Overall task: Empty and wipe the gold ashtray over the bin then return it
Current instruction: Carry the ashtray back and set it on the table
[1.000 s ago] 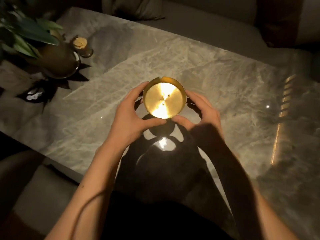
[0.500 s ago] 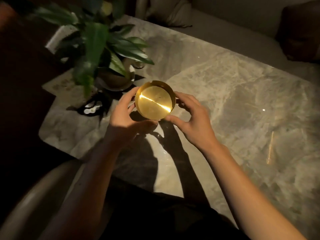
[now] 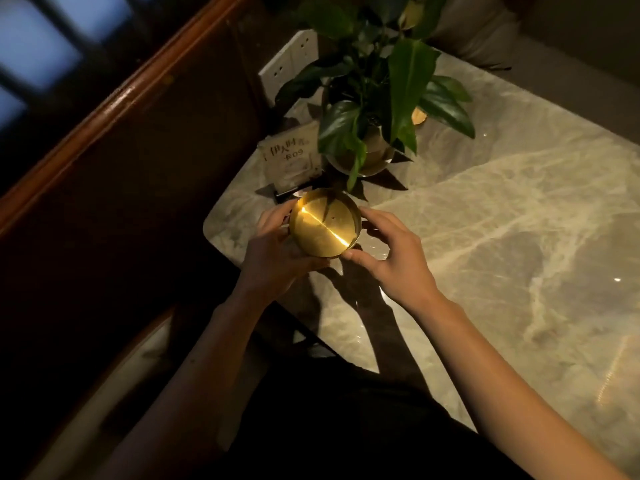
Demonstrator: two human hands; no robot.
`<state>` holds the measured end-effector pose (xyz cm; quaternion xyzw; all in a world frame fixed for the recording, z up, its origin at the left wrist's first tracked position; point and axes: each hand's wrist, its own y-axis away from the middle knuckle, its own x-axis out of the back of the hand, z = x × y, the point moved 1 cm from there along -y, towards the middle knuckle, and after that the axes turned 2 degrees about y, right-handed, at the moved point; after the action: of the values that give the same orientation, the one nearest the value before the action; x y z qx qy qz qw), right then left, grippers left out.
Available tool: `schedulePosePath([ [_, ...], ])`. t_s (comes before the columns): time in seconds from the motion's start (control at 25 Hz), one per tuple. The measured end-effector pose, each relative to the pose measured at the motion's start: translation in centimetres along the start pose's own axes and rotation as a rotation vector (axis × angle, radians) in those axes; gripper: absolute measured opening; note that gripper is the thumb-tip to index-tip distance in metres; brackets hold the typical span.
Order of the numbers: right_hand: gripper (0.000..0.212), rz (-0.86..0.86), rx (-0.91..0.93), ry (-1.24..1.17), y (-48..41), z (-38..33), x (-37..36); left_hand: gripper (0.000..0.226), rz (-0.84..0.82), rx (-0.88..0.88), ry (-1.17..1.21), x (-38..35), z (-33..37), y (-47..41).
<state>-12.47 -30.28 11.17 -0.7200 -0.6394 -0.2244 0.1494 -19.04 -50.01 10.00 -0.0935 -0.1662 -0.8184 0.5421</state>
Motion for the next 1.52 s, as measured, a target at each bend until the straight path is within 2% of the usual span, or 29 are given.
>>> schedulePosePath([
  [0.52,0.069,-0.127,-0.112,0.121,-4.1,2.2,-8.9,0.098,0.016,0.118,-0.093,3.6,-8.1,-2.1],
  [0.88,0.066,-0.237,-0.206,0.196,-6.9,2.5,-12.5,0.105,0.005,0.144,-0.117,4.8,-13.3,-4.3],
  [1.32,0.06,-0.224,-0.326,0.143,-6.3,2.7,-14.4,0.104,-0.009,0.159,-0.091,5.5,-15.1,-4.1],
  [1.52,0.06,-0.204,-0.35,0.073,-5.9,2.4,-14.7,0.112,-0.019,0.21,-0.033,5.7,-15.1,-4.2],
])
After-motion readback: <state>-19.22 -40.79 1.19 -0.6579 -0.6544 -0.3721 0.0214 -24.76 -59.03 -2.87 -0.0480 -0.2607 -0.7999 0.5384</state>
